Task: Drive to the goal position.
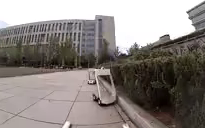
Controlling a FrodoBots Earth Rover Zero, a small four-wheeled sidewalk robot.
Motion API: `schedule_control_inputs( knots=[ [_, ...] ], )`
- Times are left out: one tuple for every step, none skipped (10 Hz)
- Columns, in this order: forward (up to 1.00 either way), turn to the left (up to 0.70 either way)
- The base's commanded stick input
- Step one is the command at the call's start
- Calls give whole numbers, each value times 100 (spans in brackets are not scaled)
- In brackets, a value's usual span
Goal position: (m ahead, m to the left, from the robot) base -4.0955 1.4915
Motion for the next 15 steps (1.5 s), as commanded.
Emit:
schedule_control_inputs(
  knots=[
    [6,0],
    [6,0],
    [6,0],
    [6,0],
    [6,0],
    [6,0],
    [6,0],
    [6,0],
    [6,0],
    [6,0],
    [6,0],
    [6,0],
    [6,0],
    [6,0],
    [6,0]
  ],
)
